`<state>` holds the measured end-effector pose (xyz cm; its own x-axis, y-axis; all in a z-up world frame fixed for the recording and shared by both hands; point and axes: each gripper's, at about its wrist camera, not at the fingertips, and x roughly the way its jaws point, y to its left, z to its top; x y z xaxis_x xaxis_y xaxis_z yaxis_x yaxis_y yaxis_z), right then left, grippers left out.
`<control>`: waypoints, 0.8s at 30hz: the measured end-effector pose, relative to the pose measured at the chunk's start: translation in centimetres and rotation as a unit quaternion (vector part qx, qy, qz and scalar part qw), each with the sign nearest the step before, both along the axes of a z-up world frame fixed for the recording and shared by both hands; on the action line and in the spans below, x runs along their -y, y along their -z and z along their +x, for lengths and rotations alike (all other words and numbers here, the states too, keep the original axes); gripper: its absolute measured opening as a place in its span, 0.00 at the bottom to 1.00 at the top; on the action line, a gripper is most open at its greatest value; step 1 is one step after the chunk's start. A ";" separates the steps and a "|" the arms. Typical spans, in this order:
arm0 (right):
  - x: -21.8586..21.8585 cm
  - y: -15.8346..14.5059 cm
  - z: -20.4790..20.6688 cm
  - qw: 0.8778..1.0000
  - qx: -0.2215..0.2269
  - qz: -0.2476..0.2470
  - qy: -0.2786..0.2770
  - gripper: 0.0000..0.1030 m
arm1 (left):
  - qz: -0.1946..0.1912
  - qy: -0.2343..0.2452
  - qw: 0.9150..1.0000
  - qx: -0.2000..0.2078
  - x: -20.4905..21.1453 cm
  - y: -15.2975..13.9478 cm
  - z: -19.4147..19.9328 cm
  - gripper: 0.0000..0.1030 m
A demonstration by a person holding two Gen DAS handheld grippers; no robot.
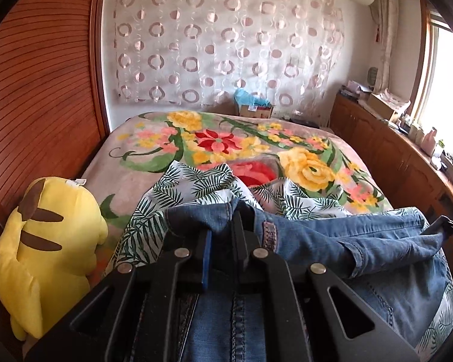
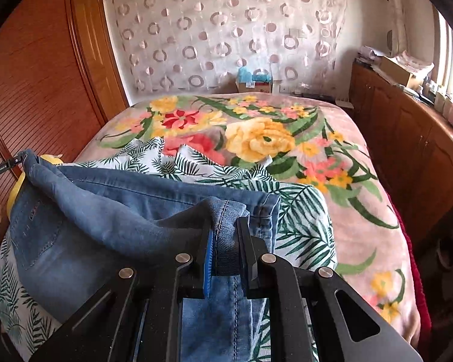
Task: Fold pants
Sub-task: 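Open both grippers to release the folded jeans legs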
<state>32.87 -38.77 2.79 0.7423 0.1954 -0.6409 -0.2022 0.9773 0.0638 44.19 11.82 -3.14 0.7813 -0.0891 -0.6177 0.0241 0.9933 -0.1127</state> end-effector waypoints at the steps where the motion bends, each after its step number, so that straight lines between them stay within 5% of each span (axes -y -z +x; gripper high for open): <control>1: 0.0 0.0 0.0 1.000 0.001 -0.001 0.002 0.14 | 0.000 0.003 1.000 -0.002 0.1 0.0 -0.1 0.11; 5: -0.7 -0.9 0.2 1.000 0.012 -0.005 0.008 0.16 | 0.009 0.004 1.000 -0.012 0.1 0.0 -0.4 0.15; 11: -0.8 -0.9 -0.4 0.999 0.030 -0.010 0.037 0.28 | 0.018 0.012 1.000 -0.009 -0.3 -0.3 -1.3 0.44; 24: -4.7 1.3 -1.6 0.998 0.029 -0.050 -0.029 0.40 | -0.002 0.077 0.995 -0.067 2.5 2.4 -3.9 0.44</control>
